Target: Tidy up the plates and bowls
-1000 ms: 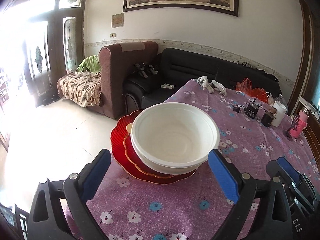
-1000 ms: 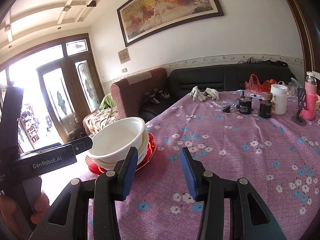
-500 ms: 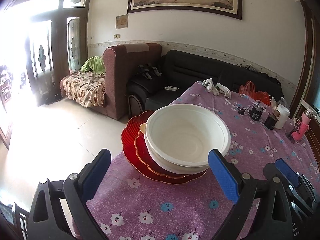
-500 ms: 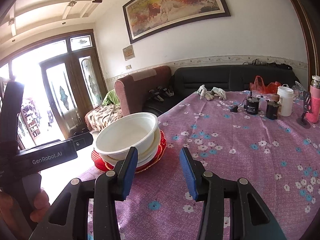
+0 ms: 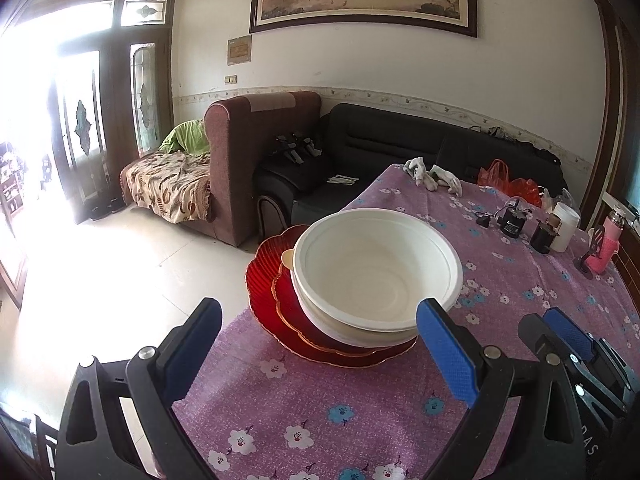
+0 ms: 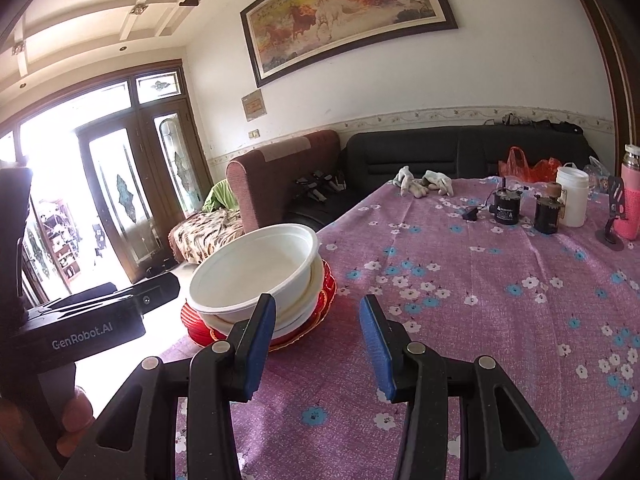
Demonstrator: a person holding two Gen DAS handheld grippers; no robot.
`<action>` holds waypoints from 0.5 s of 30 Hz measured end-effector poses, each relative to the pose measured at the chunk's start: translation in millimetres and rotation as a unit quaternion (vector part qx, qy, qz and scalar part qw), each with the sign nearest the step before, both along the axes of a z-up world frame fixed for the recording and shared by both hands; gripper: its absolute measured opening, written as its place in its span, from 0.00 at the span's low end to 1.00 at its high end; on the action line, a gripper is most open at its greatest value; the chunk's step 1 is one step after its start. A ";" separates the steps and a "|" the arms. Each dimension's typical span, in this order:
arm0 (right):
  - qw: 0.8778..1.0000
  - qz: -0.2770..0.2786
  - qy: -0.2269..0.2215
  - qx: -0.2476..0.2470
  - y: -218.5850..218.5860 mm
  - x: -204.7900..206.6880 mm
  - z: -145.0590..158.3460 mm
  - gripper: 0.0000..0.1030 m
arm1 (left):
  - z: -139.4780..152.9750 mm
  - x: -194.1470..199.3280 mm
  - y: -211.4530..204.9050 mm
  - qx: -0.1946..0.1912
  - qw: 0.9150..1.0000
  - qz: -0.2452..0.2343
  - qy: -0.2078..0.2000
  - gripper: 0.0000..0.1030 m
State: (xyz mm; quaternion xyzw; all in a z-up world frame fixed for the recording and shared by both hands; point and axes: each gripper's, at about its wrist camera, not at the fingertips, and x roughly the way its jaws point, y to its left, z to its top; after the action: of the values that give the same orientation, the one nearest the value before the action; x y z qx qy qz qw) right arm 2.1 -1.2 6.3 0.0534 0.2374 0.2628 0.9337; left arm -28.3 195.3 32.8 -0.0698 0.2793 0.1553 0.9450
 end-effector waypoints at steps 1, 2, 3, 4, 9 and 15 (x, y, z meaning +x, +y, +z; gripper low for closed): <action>1.000 -0.001 0.002 0.000 -0.8 1.1 -0.6 0.47 | -0.1 0.3 -0.1 0.001 1.000 0.000 0.000 0.95; 1.000 -0.003 0.002 0.000 -1.2 1.3 -1.0 0.47 | -0.6 0.9 0.0 0.000 1.000 -0.001 0.001 0.95; 1.000 -0.003 0.003 0.001 -1.8 1.8 -1.4 0.47 | -0.3 0.3 -0.6 0.000 1.000 0.000 0.001 0.95; 1.000 -0.003 0.003 0.002 -2.0 1.3 -1.5 0.47 | -0.2 0.1 -0.8 0.002 1.000 0.001 0.000 0.95; 1.000 -0.001 0.003 -0.002 -1.1 1.9 -2.4 0.47 | -1.1 0.8 -4.7 0.011 1.000 0.000 0.001 0.95; 1.000 -0.001 0.005 -0.002 1.2 1.6 -3.0 0.47 | -4.3 1.5 -7.3 0.021 1.000 -0.001 0.006 0.95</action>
State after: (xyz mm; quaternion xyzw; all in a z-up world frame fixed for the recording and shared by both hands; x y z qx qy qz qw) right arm 3.7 -0.1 3.3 0.0535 0.2426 0.2612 0.9328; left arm -26.7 188.0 28.6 -0.0485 0.2815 0.1606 0.9448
